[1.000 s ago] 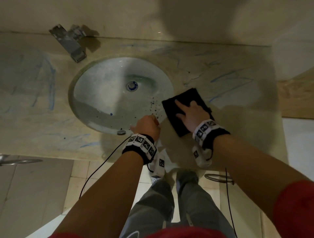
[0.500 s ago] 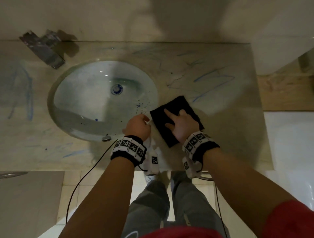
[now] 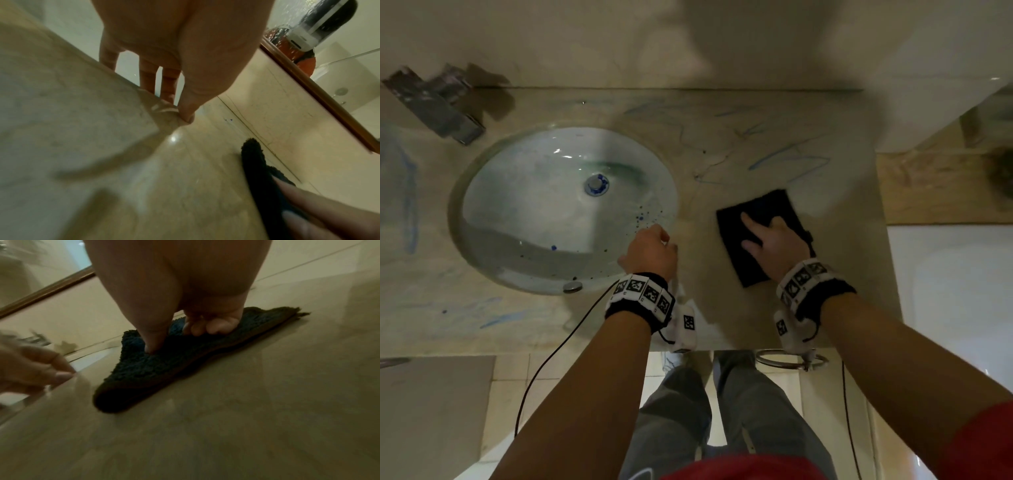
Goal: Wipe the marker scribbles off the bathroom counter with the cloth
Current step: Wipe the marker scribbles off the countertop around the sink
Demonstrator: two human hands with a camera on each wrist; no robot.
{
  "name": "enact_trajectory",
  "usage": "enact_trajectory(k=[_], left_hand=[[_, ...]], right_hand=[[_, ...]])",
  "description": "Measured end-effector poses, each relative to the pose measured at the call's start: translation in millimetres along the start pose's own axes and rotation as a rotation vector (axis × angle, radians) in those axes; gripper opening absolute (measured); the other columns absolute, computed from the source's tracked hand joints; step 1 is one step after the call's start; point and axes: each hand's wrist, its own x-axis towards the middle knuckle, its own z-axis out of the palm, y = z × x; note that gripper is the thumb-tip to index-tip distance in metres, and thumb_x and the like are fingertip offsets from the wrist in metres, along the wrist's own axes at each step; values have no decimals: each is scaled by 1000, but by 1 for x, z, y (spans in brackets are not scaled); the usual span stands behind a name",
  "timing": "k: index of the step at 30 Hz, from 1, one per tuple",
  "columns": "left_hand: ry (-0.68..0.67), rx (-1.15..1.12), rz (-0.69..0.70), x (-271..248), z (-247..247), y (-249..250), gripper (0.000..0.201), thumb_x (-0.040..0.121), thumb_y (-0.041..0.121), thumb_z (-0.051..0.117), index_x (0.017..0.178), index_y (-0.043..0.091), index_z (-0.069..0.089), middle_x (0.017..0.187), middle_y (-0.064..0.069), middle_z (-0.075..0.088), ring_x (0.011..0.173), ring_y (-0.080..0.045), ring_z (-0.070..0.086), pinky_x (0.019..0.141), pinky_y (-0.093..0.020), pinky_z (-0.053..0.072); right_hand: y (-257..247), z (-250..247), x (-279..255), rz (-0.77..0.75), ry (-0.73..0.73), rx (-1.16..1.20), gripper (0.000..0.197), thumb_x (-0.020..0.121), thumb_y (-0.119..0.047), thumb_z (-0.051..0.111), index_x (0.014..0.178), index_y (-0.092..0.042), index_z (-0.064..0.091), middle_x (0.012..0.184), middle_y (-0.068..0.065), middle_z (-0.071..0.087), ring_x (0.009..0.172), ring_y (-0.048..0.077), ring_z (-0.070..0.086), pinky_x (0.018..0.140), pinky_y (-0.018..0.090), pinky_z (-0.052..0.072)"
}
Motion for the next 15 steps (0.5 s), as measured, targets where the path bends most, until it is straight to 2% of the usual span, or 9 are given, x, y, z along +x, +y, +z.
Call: enact_trajectory(k=[1,3,7,11,15], left_hand=[[-2,7,-10,1,0,2,6,87,35,60,87,32,54,103,3,63,92,-22,60,94,-49,45],[-12,19,-23,2,-1,5,7,86,33,61,88,32,54,102,4,62,93,-21,59,95,-48,43],[-44,31,-56,4,-2,4,9,85,34,62,90,33,55,101,6,62,91,-19,57,96,-46,40],[-55,20,-97,4,-6,7,10,84,33,63,90,33,56,99,7,63,96,-21,58,96,-45,38],[-47,7,-143,3,-5,15,10,83,26,62,89,31,56,99,5,60,96,-22,56,95,-46,34]], right_hand=[[0,4,-6,-45,5,-31,53,97,-48,44,148,-46,27,117,12,45,84,26,50,70,36,51],[0,6,-10,-65,-1,-83,53,98,-48,43,148,-47,25,117,10,45,87,25,49,68,36,50],[0,-4,16,4,-4,-69,56,97,-55,37,149,-49,18,127,13,43,96,32,54,70,36,51],[-3,-23,52,61,-83,-36,56,98,-56,35,149,-49,13,138,16,36,102,36,54,73,37,50],[5,-18,35,-84,-106,-57,55,97,-52,39,148,-49,19,123,12,41,97,33,54,76,38,52]])
